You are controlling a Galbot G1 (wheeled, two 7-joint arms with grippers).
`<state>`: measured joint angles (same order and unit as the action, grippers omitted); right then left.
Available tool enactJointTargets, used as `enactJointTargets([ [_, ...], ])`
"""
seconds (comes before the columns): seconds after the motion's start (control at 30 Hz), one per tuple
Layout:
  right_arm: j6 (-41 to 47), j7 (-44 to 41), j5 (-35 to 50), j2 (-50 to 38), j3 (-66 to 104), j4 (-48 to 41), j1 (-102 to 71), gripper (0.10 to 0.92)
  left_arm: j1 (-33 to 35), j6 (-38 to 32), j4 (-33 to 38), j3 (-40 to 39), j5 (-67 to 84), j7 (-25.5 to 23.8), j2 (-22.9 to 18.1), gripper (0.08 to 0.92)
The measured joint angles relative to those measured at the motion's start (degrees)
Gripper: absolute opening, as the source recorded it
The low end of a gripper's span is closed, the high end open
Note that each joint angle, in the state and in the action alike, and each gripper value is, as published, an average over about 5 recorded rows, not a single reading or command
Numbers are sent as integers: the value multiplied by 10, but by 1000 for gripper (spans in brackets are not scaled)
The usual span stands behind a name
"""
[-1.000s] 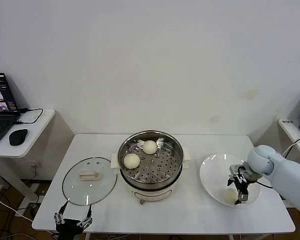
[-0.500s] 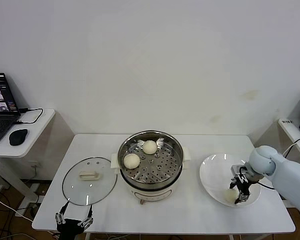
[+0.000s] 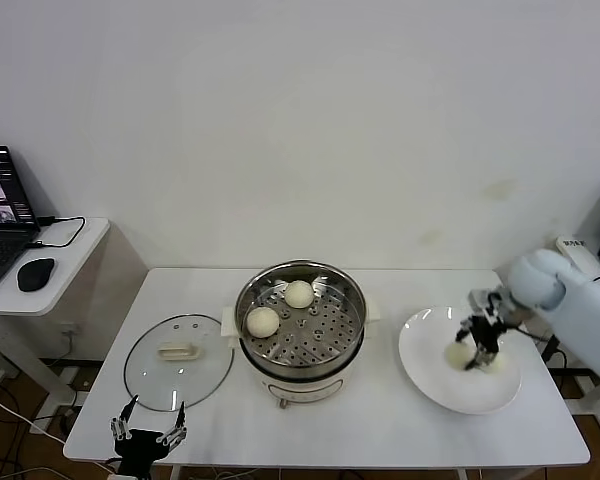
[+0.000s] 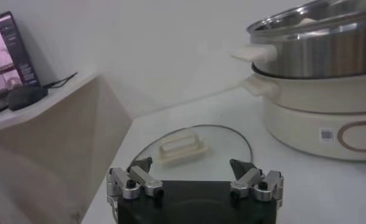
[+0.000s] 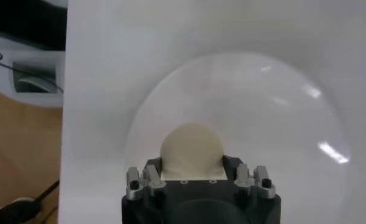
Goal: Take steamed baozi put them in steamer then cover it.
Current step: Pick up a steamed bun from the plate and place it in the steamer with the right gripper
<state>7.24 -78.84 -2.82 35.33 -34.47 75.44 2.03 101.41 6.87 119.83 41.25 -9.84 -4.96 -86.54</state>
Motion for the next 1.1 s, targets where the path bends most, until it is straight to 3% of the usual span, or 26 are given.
enactJointTargets([
  [0.47,-168,-56,63,136,-72,-35,187,619,3,-2,8,6,4,7,1,823],
  [1.1,-342,-50,-21,279,-152,4,225,626,2,-5,21,13,7,10,-8,823],
])
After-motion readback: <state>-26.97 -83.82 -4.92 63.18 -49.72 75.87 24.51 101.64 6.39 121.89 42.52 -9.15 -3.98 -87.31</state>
